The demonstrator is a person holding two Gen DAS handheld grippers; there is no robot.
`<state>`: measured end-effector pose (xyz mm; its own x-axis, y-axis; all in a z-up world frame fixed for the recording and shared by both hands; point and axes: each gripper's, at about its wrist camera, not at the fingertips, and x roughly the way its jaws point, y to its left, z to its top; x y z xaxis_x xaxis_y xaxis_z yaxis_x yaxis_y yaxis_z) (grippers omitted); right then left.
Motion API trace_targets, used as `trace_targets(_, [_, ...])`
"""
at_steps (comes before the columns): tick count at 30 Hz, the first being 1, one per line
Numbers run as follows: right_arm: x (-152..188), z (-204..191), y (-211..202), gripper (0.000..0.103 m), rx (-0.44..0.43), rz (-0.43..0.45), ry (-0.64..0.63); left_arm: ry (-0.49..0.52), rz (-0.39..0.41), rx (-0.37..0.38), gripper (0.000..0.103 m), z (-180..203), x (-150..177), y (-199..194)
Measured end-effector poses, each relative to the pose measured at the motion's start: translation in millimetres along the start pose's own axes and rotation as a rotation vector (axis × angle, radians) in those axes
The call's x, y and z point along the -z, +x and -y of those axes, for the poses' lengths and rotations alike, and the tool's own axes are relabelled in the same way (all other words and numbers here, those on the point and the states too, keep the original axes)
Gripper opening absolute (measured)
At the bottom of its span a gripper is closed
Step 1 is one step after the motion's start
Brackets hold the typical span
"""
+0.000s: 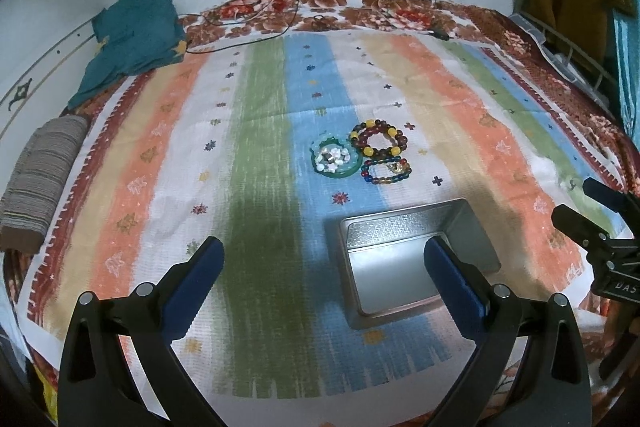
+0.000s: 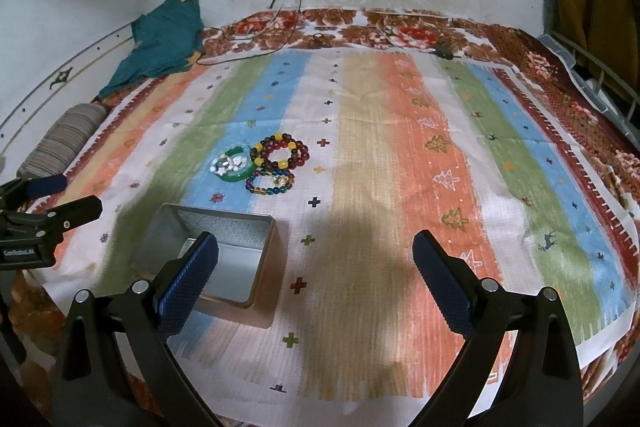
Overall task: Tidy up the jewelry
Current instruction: 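Move both tools forward toward the cluster of bracelets beside the tin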
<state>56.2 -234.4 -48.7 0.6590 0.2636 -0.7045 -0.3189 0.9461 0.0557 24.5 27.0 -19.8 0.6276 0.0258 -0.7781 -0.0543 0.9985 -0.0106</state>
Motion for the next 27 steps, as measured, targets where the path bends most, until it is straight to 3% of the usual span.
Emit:
trace_targets(9, [-9,-4,14,0.099,0.0,-0.028,-0.019,-0.018,-0.015,-0.042,0.097,-5,-8,10])
trace_targets(27, [-33,-8,43,0.099,0.006,-0.056,-0.036,0.05,-0.041,-0.106,0.097,-3,-30,40])
